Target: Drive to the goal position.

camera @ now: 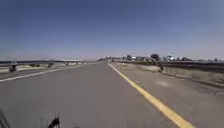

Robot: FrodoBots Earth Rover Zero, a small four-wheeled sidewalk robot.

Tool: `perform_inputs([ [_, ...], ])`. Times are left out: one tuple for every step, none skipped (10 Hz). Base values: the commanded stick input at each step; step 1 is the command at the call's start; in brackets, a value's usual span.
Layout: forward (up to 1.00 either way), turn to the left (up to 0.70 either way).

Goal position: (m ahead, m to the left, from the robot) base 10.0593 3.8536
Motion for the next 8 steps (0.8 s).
perform_inputs([
  [1.0, 0.0],
  [1.0, 0.0],
  [1.0, 0.0],
  [1.0, 0.0],
  [1.0, 0.0],
  [1.0, 0.0],
  [1.0, 0.0],
  [1.0, 0.0],
])
